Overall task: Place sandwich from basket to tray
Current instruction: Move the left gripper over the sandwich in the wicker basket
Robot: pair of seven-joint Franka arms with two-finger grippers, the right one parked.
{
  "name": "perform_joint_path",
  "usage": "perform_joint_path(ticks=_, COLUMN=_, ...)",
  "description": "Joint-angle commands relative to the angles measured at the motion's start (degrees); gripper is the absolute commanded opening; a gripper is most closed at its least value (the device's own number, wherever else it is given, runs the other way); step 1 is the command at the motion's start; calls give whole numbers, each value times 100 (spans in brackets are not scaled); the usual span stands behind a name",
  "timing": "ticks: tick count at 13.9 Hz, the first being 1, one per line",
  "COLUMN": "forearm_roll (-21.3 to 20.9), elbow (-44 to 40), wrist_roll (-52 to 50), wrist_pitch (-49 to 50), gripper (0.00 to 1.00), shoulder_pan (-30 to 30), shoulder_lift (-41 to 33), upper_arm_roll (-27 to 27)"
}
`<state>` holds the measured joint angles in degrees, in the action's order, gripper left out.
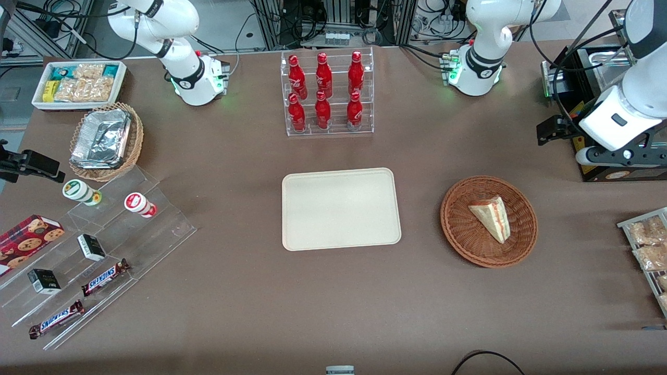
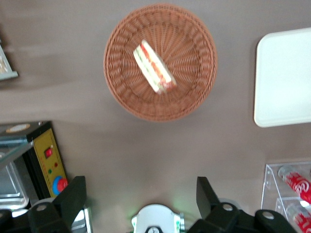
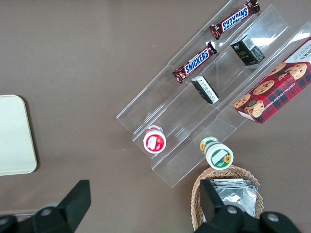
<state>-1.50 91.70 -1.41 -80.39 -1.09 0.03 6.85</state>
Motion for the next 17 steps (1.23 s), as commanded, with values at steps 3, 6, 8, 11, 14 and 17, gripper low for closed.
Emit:
perform_joint_path(ticks=3, forearm_roll=45, elbow=23, wrist_roll=105, wrist_pitch=-28, gripper=100, shoulder_pan=-58, shoulder_lift=5, upper_arm_roll=36)
perform_joint_path(ticks=6, forearm_roll=89, elbow=646, wrist_roll=237, wrist_pitch=-721, gripper=100, shoulder_pan=-75, shoulder_lift=-12, upper_arm_roll=36)
perform_joint_path(ticks=8, forearm_roll=89, elbow=1286, wrist_roll=237, wrist_pitch=-1466, gripper=100, shoulder_pan=-67, shoulder_lift=-38, upper_arm_roll=36)
perform_joint_path(ticks=11, forearm_roll=89, elbow=2227, wrist_roll=228, wrist_pitch=-2723, gripper=100, shoulder_pan=-67, shoulder_lift=-4, upper_arm_roll=36)
perform_joint_path(ticks=14, forearm_roll=89, elbow=3334, wrist_roll=193, wrist_pitch=-4375, gripper=100, shoulder_pan=-67, shoulder_lift=5, upper_arm_roll=27)
perform_joint_path(ticks=17, forearm_roll=98, elbow=3504, wrist_roll=-42, wrist_pitch=-4933, gripper=100, shoulder_pan=-67, shoulder_lift=251, upper_arm_roll=27)
